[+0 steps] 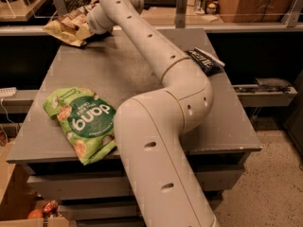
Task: Pick brown chip bag
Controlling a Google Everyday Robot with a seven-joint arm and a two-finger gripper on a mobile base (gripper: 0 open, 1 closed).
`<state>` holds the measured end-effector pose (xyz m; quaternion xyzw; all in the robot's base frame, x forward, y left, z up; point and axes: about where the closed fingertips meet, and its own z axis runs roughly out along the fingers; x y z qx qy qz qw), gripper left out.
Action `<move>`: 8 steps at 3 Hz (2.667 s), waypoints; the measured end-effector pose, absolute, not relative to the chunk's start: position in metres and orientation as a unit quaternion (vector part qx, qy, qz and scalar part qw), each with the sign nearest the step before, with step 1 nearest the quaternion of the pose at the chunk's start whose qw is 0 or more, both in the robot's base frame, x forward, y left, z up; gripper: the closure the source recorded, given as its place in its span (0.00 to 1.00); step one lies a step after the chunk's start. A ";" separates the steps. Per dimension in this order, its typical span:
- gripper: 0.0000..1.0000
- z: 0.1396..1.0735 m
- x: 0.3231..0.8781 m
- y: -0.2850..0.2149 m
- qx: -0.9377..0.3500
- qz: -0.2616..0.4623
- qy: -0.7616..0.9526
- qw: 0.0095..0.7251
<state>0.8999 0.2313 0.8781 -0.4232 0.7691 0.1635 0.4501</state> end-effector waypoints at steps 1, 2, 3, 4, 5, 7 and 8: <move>0.95 0.909 0.897 0.228 -0.433 0.144 0.755 0.471; 1.00 0.938 0.888 0.227 -0.436 0.143 0.741 0.491; 1.00 0.957 0.870 0.218 -0.430 0.153 0.735 0.502; 1.00 0.978 0.845 0.200 -0.419 0.167 0.729 0.515; 1.00 0.999 0.807 0.173 -0.414 0.194 0.717 0.526; 1.00 1.054 0.757 0.137 -0.438 0.234 0.672 0.550; 1.00 1.050 0.758 0.142 -0.439 0.234 0.673 0.547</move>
Offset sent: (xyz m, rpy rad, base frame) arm -0.0432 -0.0120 0.0939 0.0257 -0.1714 0.0191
